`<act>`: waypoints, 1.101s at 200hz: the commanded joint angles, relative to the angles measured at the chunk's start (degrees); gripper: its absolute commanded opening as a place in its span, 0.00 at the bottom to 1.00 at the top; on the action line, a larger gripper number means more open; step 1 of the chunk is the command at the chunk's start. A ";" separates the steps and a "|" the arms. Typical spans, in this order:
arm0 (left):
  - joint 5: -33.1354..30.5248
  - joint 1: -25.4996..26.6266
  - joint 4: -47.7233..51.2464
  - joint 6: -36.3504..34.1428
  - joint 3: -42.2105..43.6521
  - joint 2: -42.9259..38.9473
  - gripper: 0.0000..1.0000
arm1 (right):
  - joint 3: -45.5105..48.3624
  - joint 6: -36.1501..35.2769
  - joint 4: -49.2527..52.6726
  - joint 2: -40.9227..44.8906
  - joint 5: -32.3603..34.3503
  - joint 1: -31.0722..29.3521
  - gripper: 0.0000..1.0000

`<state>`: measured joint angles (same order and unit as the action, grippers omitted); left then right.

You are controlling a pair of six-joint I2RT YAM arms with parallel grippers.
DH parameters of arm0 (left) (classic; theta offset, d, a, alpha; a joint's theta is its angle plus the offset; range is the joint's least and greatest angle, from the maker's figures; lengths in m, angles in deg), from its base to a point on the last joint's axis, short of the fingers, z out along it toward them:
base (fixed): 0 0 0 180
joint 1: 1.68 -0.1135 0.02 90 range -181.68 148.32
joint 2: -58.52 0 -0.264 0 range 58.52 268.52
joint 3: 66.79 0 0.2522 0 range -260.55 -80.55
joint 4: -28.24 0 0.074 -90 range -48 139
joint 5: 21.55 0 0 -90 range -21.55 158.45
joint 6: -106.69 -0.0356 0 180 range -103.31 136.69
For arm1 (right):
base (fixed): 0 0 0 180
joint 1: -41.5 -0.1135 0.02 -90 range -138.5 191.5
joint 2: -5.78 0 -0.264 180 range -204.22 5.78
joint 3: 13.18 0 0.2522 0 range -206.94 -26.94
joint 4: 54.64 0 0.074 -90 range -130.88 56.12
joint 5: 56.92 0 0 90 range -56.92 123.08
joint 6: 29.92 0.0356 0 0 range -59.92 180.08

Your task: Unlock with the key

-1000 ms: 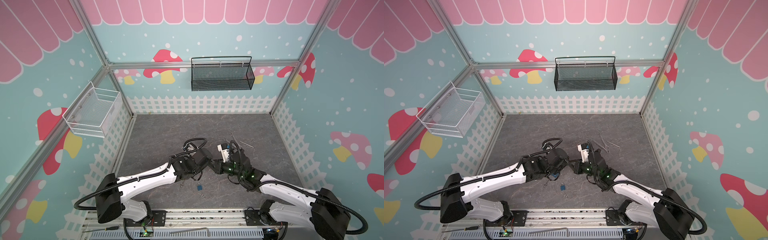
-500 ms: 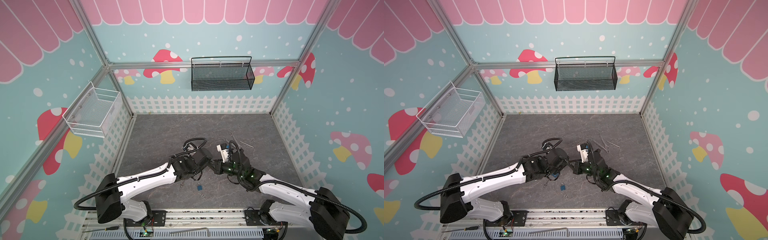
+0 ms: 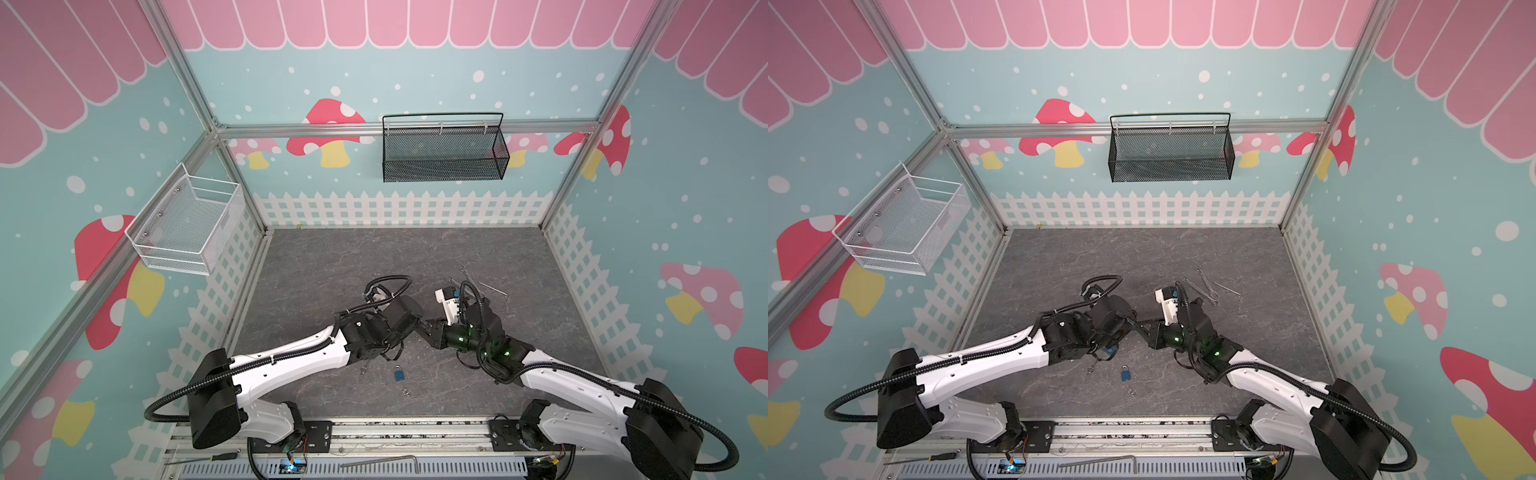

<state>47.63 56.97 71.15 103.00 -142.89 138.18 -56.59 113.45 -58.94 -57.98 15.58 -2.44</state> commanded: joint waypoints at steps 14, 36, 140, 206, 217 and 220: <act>-1.79 -0.34 1.62 -1.03 -0.60 -0.98 0.00 | -0.10 -0.14 -0.60 -0.57 0.53 0.09 0.07; -1.86 -0.31 1.62 -0.81 -0.18 -1.09 0.00 | -0.01 -0.13 -0.58 -0.22 0.84 0.09 0.00; 4.19 2.49 -2.66 1.82 0.66 -2.26 0.00 | -1.91 4.02 -7.45 -0.64 -2.74 0.17 0.00; 6.23 3.13 -8.49 3.34 3.68 -5.61 0.00 | 1.43 15.60 -22.32 2.51 -7.88 0.78 0.00; 5.82 3.09 -8.80 3.32 4.17 -6.23 0.00 | 1.69 16.83 -23.63 3.27 -8.06 0.87 0.00; 5.63 3.13 -8.79 3.34 4.25 -6.43 0.00 | 1.85 17.25 -24.02 3.44 -8.01 0.94 0.00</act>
<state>47.81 57.84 66.86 104.87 -140.42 132.76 -54.86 125.29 -69.74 -57.22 10.09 -1.43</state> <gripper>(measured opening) 0.203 0.048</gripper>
